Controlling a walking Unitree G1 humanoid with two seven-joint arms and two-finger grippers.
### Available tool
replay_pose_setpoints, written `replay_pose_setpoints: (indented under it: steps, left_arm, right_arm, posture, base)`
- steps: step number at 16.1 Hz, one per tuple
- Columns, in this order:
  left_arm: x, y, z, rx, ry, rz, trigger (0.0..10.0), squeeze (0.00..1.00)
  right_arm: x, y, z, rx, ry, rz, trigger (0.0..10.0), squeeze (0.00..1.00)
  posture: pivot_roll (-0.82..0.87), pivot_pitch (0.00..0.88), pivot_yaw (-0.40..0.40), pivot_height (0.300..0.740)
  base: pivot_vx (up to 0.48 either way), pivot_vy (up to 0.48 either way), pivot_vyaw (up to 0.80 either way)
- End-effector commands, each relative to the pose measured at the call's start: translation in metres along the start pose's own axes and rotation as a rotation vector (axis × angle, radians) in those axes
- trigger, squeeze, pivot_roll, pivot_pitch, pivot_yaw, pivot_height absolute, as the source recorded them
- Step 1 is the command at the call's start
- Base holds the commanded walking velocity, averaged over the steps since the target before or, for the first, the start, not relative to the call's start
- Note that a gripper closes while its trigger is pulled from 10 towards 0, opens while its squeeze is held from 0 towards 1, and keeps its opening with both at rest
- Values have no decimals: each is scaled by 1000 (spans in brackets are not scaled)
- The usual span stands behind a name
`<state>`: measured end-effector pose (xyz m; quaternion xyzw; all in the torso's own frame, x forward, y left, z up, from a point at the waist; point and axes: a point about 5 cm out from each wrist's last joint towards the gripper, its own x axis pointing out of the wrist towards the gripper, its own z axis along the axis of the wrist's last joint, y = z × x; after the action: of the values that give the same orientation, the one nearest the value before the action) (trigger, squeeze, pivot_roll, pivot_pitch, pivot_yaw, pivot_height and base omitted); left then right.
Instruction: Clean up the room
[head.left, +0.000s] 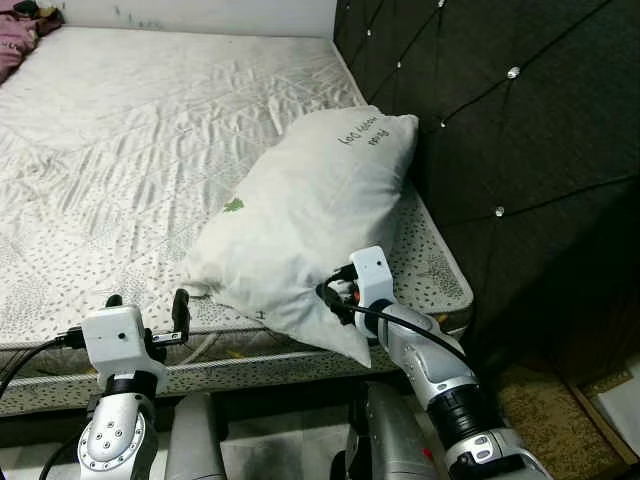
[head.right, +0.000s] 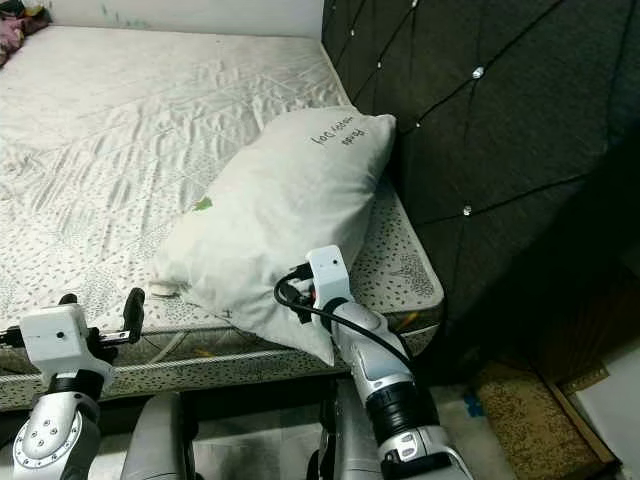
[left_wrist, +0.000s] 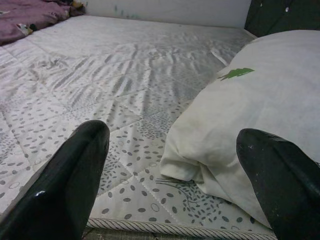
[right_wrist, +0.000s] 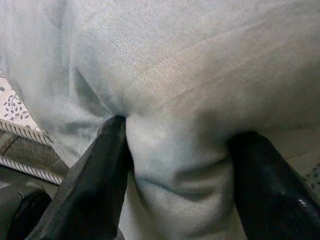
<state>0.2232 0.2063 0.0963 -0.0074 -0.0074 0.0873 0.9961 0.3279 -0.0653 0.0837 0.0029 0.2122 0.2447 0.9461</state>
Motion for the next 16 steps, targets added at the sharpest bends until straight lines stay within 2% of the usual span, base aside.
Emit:
replay_pose_setpoints:
  steps: [1, 6, 9, 13, 16]
  left_arm:
    - [1, 0, 3, 1, -6, 2, 10000, 0]
    - [1, 4, -1, 13, 4, -1, 10000, 0]
    - [3, 2, 3, 17, -9, 1, 10000, 0]
    - [-3, 12, -1, 29, 11, 25, 10000, 0]
    - [-1, 3, -3, 10, 7, 26, 10000, 0]
  right_arm:
    - [2, 3, 9, -6, -34, 21, 0, 0]
    - [1, 1, 1, -5, -46, -6, 0, 0]
    - [1, 8, 6, -70, -73, 108, 0, 0]
    - [4, 11, 11, -148, -74, 196, 0, 0]
    - [7, -15, 43, -229, -137, 123, 0, 0]
  posture:
    - [83, 84, -87, 558]
    - [92, 42, -78, 558]
    - [95, 52, -86, 558]
    - [105, 51, -96, 558]
    - [98, 41, -110, 558]
  base:
    - [0, 0, 0]
    - [0, 0, 0]
    - [0, 0, 0]
    - [0, 0, 0]
    - [0, 0, 0]
